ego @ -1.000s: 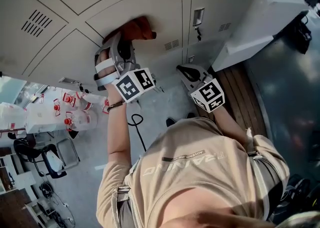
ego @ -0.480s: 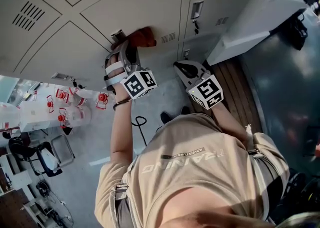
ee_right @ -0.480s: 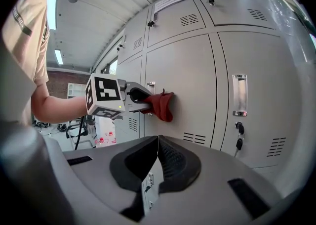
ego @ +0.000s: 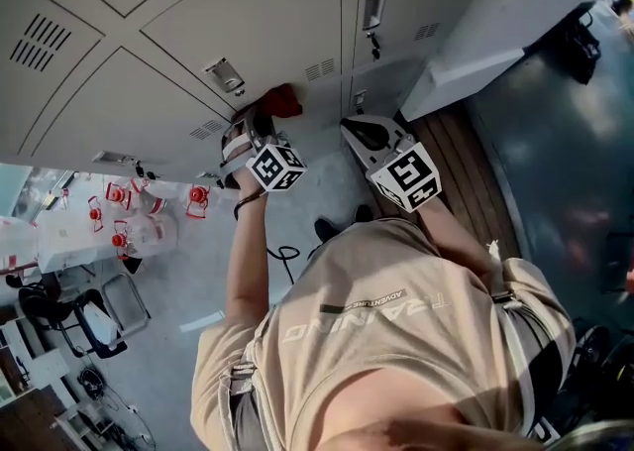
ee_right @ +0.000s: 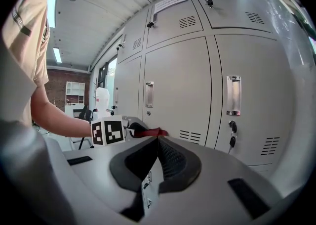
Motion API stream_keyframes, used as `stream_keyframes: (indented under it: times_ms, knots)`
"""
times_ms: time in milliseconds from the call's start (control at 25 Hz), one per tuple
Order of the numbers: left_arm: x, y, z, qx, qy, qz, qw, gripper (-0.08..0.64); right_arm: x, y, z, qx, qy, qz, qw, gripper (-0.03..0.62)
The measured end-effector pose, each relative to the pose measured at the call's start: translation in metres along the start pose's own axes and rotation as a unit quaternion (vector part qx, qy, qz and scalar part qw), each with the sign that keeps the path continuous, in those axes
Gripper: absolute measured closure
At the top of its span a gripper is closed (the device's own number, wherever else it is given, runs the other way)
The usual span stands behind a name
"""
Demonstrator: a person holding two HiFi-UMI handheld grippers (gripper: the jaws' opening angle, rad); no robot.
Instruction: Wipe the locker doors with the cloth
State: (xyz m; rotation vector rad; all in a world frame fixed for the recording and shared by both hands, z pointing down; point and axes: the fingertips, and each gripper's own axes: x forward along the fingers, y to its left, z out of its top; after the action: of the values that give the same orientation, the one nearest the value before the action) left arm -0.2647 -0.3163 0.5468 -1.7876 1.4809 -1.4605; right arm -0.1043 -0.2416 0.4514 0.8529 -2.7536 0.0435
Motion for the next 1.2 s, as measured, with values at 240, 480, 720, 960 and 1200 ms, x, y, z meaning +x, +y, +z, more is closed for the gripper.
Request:
stream_keyframes:
  times_ms: [240, 480, 720, 960, 1200]
  knots:
    - [-0.008, -0.004, 0.002, -0.014, -0.001, -0.015, 0.9998, 0.477, -0.002, 0.002, -0.005, 0.007, 0.002, 0.003, 1.000, 0.577]
    - [-0.075, 0.072, 0.070, 0.013, -0.050, 0.057, 0.9971, 0.477, 0.003, 0.008, -0.005, 0.009, -0.005, 0.017, 1.000, 0.578]
    - [-0.136, 0.166, 0.142, 0.018, -0.087, 0.120, 0.9888, 0.477, 0.002, 0.014, -0.001, 0.012, -0.016, 0.027, 0.999, 0.578]
    - [-0.166, 0.241, 0.187, 0.017, -0.114, 0.188, 0.9753, 0.477, -0.010, 0.004, -0.007, 0.020, -0.015, 0.017, 1.000, 0.577]
    - [-0.149, 0.269, 0.196, 0.013, -0.103, 0.221, 0.9698, 0.477, -0.024, -0.013, -0.016, 0.035, -0.015, -0.011, 0.999, 0.578]
